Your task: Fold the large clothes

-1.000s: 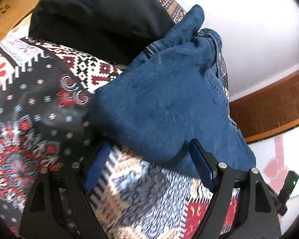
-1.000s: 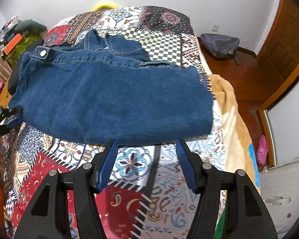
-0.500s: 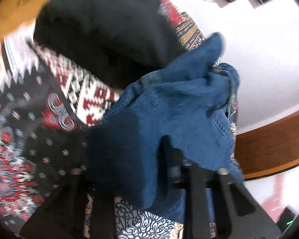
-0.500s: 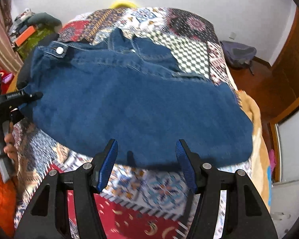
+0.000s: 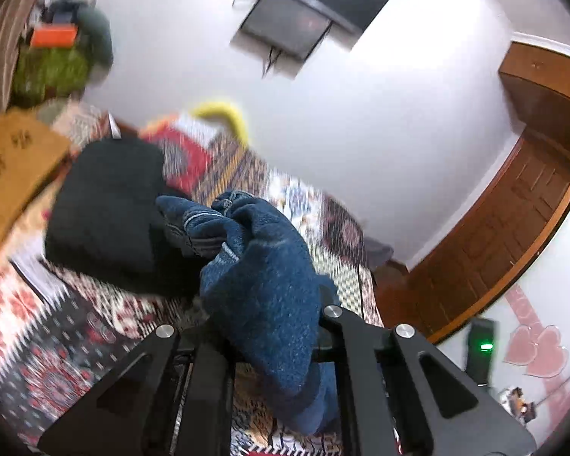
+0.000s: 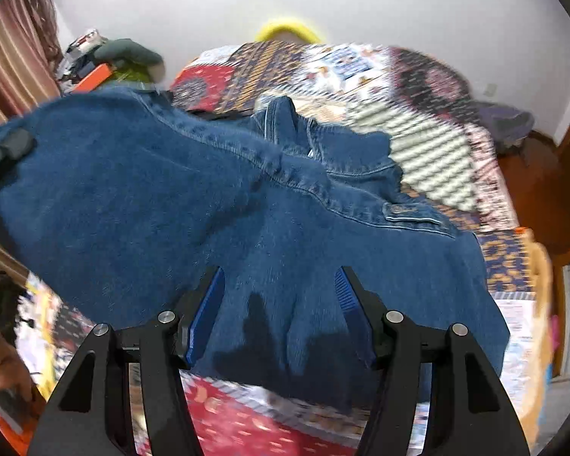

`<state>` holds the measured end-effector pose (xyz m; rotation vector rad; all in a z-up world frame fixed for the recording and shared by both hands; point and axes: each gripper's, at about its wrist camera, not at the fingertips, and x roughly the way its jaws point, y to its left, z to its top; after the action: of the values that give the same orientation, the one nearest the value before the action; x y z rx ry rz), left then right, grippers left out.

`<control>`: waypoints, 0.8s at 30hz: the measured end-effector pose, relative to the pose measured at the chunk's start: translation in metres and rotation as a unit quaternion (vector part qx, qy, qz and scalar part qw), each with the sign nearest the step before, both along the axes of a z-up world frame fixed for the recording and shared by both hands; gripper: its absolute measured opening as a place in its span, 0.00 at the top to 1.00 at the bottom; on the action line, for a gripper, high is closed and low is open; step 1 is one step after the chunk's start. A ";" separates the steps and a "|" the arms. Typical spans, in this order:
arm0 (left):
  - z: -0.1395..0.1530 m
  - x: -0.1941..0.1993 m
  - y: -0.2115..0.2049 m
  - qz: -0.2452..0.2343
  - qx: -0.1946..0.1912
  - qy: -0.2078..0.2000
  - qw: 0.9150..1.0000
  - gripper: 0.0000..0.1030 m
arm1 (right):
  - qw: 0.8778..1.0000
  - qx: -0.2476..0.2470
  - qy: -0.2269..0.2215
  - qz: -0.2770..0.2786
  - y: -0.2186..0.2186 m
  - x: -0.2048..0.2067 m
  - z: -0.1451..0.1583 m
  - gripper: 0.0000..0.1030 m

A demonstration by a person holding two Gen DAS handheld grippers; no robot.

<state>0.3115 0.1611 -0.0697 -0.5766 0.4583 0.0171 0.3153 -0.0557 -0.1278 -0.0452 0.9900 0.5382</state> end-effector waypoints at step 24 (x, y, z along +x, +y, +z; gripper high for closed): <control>-0.007 0.051 -0.126 -0.111 0.151 0.043 0.981 0.91 | 0.997 -0.024 0.007 -0.069 -0.104 -0.028 -0.031 0.40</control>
<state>0.3629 0.0353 -0.0772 -0.2250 0.5888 -0.1004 0.2871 -0.1593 -0.1583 -0.0147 1.0116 0.3888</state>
